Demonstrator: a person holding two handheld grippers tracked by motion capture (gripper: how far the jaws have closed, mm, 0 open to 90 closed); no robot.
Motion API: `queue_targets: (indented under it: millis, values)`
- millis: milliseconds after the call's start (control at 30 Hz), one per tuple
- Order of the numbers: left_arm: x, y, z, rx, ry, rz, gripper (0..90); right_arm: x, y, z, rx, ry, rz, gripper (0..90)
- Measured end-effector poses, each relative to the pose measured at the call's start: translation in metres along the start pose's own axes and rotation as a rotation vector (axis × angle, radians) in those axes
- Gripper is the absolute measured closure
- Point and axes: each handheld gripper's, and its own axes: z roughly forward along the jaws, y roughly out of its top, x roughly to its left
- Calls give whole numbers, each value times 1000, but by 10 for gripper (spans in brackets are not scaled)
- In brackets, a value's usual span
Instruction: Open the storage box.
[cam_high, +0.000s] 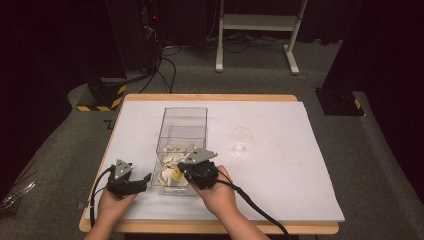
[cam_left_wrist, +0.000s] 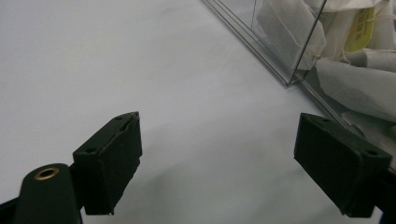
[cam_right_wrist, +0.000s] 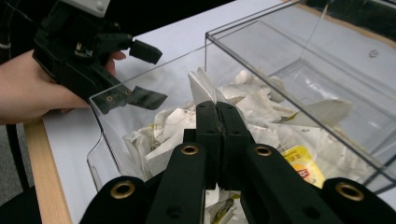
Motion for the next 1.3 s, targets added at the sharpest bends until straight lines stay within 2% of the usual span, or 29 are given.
queue_targets:
  millis: [333,733,833,1300]
  values:
    - [0,0,0,-1,-4,1,156,-3,6,-12,-44,-7,6,890]
    - [0,0,-1,-6,10,18,154,-5,13,-23,-92,-14,-1,889]
    - [0,0,-1,-7,2,6,154,-7,14,-26,-105,-21,-2,889]
    - [0,0,-1,-8,-2,5,154,-14,22,-40,-139,-38,1,888]
